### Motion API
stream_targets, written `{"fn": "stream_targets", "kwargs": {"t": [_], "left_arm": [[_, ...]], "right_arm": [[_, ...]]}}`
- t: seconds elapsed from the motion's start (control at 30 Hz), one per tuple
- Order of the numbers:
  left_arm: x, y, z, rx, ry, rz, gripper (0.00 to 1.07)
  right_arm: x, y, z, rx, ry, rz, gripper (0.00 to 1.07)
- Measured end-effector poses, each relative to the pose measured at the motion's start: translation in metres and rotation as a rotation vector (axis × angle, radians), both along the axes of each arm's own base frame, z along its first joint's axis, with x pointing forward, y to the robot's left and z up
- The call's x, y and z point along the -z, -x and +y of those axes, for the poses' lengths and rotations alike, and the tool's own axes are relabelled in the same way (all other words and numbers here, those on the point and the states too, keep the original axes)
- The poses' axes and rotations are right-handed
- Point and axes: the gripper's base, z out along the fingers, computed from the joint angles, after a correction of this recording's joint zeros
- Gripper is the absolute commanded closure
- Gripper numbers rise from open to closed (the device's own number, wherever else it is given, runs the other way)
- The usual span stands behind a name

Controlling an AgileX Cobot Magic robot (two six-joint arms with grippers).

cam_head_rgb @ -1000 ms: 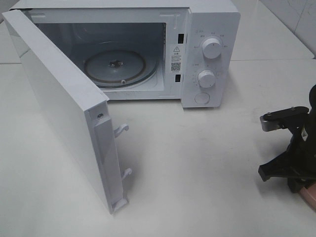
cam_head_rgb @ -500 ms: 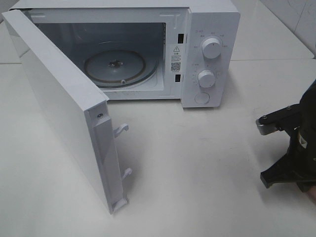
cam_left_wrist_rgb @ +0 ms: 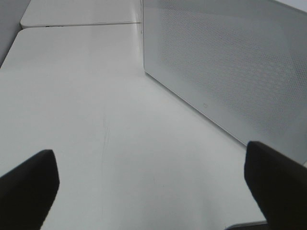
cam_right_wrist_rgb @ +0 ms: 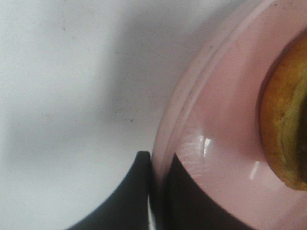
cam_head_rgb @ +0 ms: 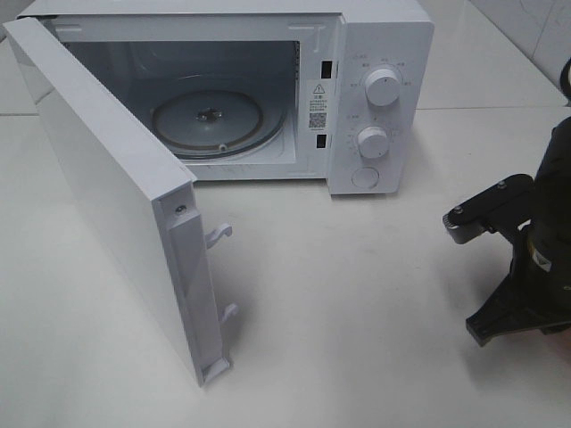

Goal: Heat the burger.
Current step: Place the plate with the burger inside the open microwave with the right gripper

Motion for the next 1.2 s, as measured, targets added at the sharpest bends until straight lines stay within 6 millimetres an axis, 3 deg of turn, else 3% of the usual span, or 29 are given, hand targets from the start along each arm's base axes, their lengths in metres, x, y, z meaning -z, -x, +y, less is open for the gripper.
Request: {"fn": "stream_targets", "kwargs": {"t": [0.3,0.5,0.93,1.2], "left_arm": [[0.0,0.0,0.0,0.0,0.0,0.0,0.09],[0.0,0.0,0.0,0.0,0.0,0.0,0.09],[0.0,0.0,0.0,0.0,0.0,0.0,0.09],[0.0,0.0,0.0,0.0,0.0,0.0,0.09]], "right_arm": [[-0.026,0.01,-0.007,-0.016,0.018,-0.034,1.07],[-0.04,0.022,0.002,-0.102,0.035,-0.044,1.07],[-0.054,0.039,0.016,-0.257,0.062,-0.041,1.07],[-0.053,0.048,0.026,-0.347,0.082,-0.018,1.07]]}}
